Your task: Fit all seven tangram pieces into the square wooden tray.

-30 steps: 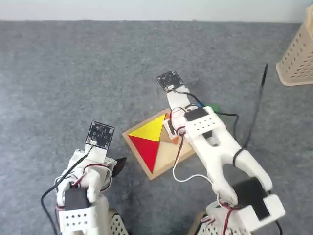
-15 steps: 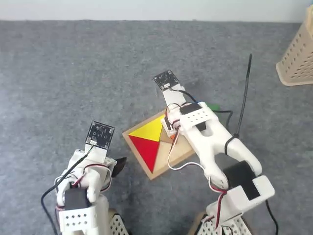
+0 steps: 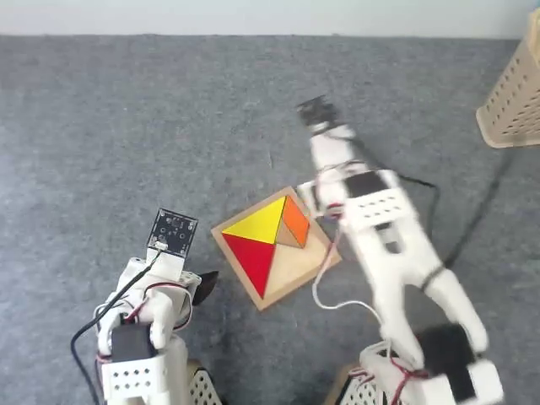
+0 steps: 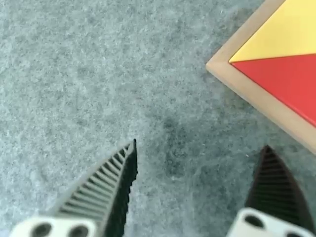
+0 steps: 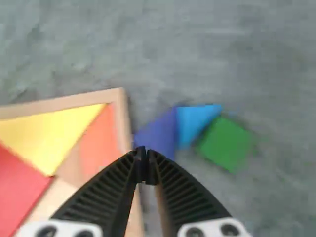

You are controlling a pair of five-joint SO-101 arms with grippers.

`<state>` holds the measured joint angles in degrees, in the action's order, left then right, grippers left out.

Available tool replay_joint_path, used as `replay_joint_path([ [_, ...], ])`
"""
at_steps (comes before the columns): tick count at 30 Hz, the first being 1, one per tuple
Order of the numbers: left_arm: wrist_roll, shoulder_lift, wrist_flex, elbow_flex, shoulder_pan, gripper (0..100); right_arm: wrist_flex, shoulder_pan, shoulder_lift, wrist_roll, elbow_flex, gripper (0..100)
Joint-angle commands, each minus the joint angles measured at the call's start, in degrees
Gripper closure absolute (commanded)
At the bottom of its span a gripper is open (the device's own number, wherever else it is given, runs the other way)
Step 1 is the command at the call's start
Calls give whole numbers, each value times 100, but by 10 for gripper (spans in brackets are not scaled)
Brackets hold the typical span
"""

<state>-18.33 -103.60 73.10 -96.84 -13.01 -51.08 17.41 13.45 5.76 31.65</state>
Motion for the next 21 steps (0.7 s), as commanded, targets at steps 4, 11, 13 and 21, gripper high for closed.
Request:
replay_joint_path([
  [4,-26,-79,0,31,26,647,171,-1121,-75,141,-176,839],
  [11,-26,-79,0,31,26,647,224,-1130,-1604,352,-879,731],
  [13,-26,-79,0,31,26,647,224,-1130,-2018,343,-1152,731],
  [21,-26,-79,0,31,26,647,171,-1051,-2985,105,-2075,729],
])
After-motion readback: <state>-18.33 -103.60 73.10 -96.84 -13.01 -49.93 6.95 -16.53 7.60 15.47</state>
